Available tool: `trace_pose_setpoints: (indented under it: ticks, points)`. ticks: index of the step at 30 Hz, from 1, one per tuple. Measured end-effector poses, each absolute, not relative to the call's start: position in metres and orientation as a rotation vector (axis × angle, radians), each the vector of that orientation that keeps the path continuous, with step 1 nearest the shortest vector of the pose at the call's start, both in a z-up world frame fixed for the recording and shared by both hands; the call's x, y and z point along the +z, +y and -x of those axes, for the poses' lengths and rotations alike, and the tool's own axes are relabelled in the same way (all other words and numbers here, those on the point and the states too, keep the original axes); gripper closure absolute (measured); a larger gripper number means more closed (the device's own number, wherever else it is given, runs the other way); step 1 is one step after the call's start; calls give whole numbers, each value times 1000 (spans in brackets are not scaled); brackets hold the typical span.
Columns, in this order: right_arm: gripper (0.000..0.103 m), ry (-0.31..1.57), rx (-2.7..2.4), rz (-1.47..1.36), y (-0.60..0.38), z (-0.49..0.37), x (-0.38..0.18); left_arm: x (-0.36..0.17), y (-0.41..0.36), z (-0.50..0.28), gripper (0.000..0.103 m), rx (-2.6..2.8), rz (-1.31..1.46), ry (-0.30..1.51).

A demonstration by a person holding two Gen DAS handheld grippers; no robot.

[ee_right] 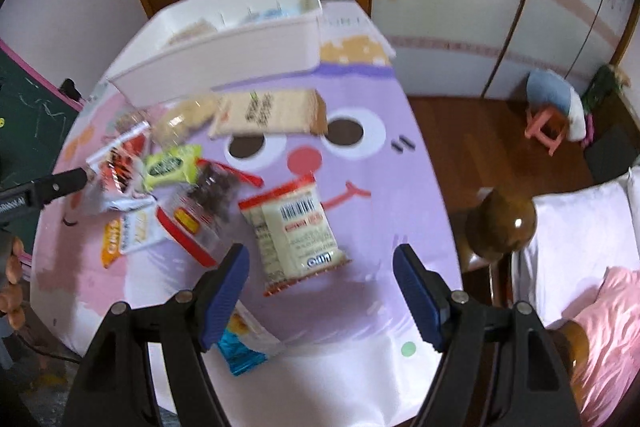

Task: Organize snacks
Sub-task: 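Grasp white-and-red bread bag with left tool while right tool grasps cracker pack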

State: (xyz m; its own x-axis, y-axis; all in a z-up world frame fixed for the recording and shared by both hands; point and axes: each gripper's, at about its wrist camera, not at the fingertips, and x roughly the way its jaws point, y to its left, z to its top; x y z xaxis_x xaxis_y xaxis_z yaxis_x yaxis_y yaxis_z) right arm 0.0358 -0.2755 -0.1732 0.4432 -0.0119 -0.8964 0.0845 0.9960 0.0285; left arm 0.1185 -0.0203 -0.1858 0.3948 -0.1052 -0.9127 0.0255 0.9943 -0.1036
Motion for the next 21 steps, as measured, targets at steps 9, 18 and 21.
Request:
trace_pose_setpoints:
  ticks: [9, 18, 21]
  points:
    - [28, 1167, -15, -30, -267, -55, -199, -212, -23, -134, 5, -83, 120, 1233]
    - [28, 1218, 8, 6, -257, -74, -220, -225, -35, -147, 5, -100, 123, 1229]
    - [31, 1233, 6, 26, -254, -75, -227, -228, -40, -153, 9, -91, 109, 1226]
